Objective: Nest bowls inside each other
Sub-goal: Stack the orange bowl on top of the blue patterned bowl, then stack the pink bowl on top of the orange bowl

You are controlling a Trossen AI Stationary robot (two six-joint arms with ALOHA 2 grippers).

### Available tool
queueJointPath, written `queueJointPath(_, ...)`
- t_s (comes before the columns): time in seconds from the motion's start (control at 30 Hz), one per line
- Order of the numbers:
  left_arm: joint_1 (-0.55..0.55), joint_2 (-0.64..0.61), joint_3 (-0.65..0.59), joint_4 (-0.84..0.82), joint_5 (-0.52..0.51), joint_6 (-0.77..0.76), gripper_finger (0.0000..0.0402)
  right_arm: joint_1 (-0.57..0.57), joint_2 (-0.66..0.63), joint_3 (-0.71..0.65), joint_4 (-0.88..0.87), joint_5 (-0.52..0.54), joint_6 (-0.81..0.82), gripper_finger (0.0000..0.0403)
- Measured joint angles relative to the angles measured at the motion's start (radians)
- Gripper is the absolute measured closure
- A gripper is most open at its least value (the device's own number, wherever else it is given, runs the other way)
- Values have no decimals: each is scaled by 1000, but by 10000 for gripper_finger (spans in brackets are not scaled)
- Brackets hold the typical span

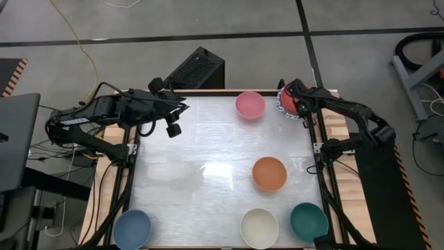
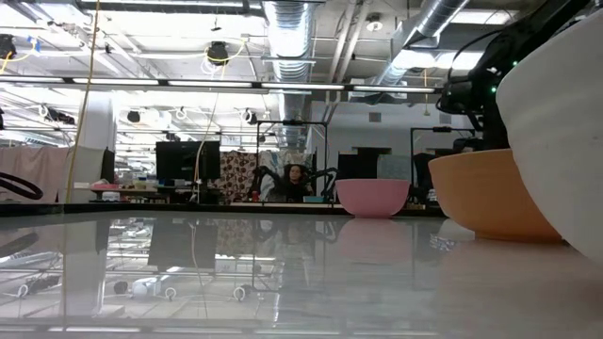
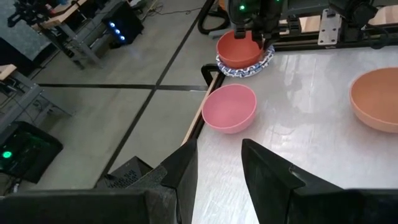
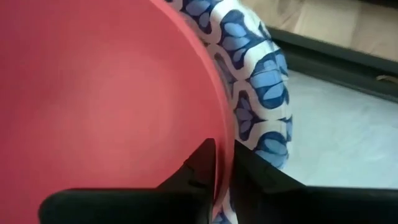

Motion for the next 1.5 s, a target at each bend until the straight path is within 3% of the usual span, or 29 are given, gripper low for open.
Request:
queueJointPath(0.33,0,0,0,0,0,-1,286,1,-71,0,-10,17,-80,309)
queueJointPath(0.73,12,0,0,0,25,6,286,1,-129,0,-7,28,-262,236)
queueJointPath(1.0,107,0,0,0,197,-23,286,0,-220,0,-6,61,-416,206)
queueJointPath(1.2,246,23,0,37,436,-67,286,2,-306,0,-6,61,-597,203)
queueJointPath(1.5,417,207,0,142,714,-99,286,100,-453,0,-9,52,-712,204)
